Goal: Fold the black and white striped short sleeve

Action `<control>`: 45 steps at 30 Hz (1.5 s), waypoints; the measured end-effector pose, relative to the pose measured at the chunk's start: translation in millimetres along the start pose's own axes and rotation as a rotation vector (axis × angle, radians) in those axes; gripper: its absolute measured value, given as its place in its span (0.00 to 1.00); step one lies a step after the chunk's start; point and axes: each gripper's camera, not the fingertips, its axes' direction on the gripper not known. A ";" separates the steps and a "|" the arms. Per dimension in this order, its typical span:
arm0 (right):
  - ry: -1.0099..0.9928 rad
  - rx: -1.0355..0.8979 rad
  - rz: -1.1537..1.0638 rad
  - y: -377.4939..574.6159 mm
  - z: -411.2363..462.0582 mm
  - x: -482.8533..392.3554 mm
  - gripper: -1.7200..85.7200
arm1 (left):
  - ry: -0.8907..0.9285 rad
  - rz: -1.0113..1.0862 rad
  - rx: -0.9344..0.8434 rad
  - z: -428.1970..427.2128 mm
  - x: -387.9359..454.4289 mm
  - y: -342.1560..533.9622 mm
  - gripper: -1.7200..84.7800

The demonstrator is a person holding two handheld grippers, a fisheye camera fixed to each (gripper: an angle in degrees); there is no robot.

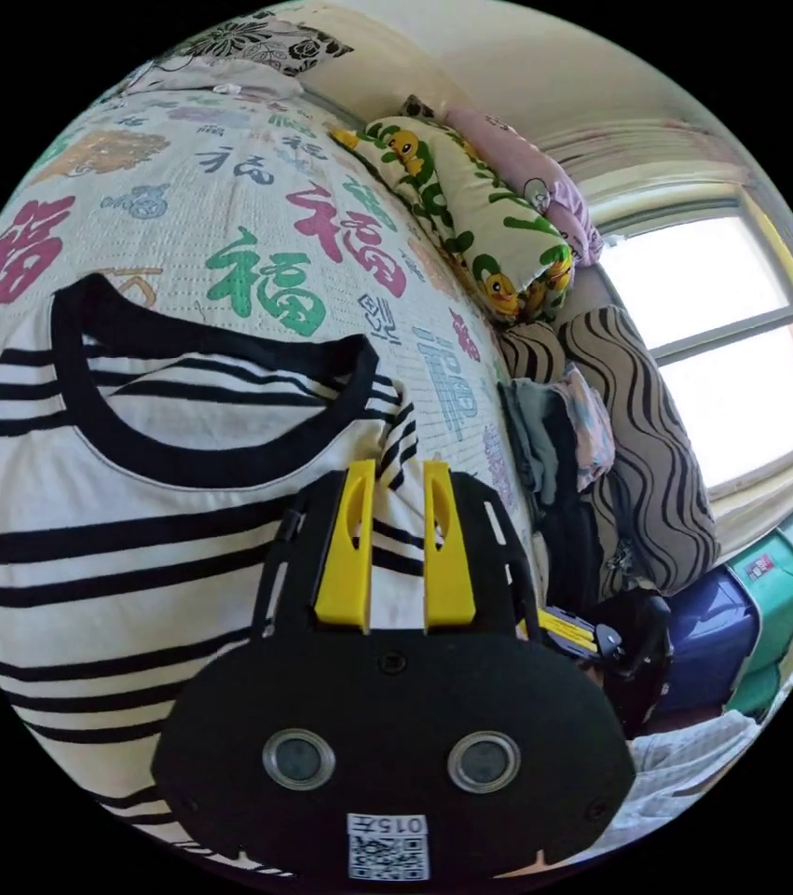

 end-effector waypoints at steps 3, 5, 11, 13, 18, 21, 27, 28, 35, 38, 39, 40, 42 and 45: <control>-0.103 0.007 -0.045 -5.2 6.6 -18.7 0.01 | -0.004 0.085 0.004 -44.3 27.1 33.1 0.10; -0.169 -0.067 -0.097 -8.1 23.0 -37.2 0.01 | -0.086 0.163 -0.033 -66.2 48.6 59.1 0.10; -0.095 -0.206 -0.223 16.3 82.5 -105.3 0.01 | -0.415 0.327 -0.085 -96.8 95.7 138.2 0.08; -0.037 -0.299 -0.232 23.8 111.2 -118.9 0.01 | -0.517 0.363 -0.119 -90.6 103.5 149.4 0.08; 0.061 -0.195 -0.245 39.6 142.4 -146.6 0.01 | -0.663 0.459 -0.029 -101.2 143.2 168.0 0.08; 0.034 -0.151 -0.196 43.5 158.8 -150.4 0.01 | -0.651 0.405 -0.051 -118.2 153.6 155.7 0.08; 0.032 -0.297 -0.155 11.4 184.6 -171.8 0.01 | -0.266 0.146 0.068 -229.4 135.0 139.8 0.10; 0.048 -0.285 -0.164 6.9 184.0 -177.7 0.01 | -0.257 0.129 0.119 -248.4 133.9 144.2 0.10; -0.007 -0.133 -0.401 -74.6 200.8 -298.4 0.02 | -0.400 -0.259 0.573 -479.9 46.0 204.0 0.09; -0.058 -0.141 -0.458 -110.0 238.4 -357.4 0.02 | -0.316 -0.391 0.615 -526.5 -1.4 198.4 0.10; -0.070 -0.157 -0.474 -123.0 256.4 -380.8 0.02 | -0.284 -0.409 0.615 -535.8 -12.5 188.0 0.10; -0.077 -0.165 -0.482 -129.4 265.6 -392.4 0.02 | -0.276 -0.414 0.616 -539.0 -16.3 181.8 0.10; -0.093 -0.202 -0.509 -154.1 302.9 -436.6 0.02 | -0.269 -0.438 0.586 -543.3 -29.7 152.2 0.10; -0.125 -0.257 -0.516 -184.7 349.8 -484.4 0.03 | -0.253 -0.498 0.541 -546.8 -46.3 129.3 0.03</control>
